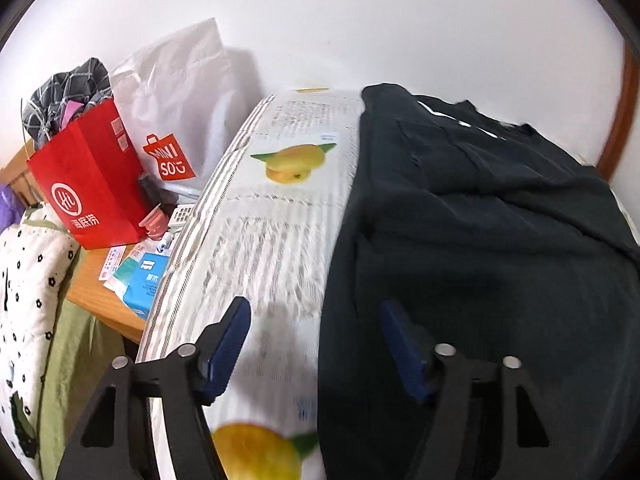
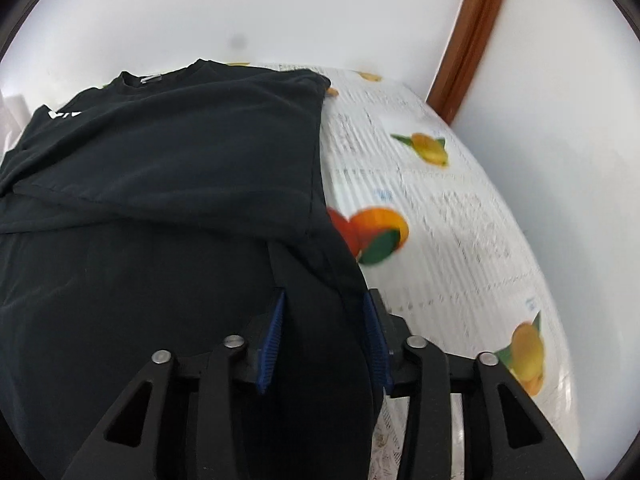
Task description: Fold small clothes
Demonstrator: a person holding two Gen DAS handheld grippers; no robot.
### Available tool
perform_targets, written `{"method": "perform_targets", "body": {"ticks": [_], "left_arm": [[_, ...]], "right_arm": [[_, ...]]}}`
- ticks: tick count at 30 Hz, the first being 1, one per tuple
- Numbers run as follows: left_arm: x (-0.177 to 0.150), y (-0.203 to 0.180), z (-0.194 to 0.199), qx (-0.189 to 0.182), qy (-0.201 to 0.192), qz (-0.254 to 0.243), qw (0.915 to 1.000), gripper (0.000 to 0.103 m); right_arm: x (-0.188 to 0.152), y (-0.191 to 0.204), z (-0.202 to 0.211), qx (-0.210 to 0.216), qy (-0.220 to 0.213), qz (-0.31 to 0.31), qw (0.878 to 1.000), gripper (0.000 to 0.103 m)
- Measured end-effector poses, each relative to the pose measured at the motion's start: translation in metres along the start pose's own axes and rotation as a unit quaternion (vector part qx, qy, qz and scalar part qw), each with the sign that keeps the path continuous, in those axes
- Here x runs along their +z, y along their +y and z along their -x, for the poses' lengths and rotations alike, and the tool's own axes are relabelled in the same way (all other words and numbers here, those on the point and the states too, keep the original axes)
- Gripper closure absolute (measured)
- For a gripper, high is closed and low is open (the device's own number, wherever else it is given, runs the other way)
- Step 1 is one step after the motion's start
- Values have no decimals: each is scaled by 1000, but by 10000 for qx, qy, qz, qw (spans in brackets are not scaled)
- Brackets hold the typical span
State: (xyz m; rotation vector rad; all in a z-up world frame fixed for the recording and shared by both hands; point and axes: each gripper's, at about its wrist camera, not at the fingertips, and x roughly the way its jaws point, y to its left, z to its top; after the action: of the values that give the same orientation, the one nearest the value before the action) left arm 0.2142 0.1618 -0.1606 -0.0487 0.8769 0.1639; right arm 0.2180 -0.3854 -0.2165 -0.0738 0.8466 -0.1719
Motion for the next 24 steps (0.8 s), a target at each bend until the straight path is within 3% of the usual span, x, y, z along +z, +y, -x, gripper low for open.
{"method": "perform_targets", "body": {"ticks": [2,4,8,18,24], "left_arm": [[7,-1,-11,-80,94,82,9999,56],[9,-1,-17,-114,153,158,9997,62],[13,-10,-23,-146,103,115,9998,81],[-3,-20,-6,-186,210,-36,9996,81],[-28,-24,17,-357,255,-190,9989,61]], "right_arm": [[2,-3,-4,39,-33,-131,9999,61],[8,0,-9,42,-68,-214,9997,61],[22,1,-19,32,-129,-225,9997,70],[30,-8,-31,-5,-191,-133,9997,70],[10,-2,-4,7,-116,-8,9999,62]]}}
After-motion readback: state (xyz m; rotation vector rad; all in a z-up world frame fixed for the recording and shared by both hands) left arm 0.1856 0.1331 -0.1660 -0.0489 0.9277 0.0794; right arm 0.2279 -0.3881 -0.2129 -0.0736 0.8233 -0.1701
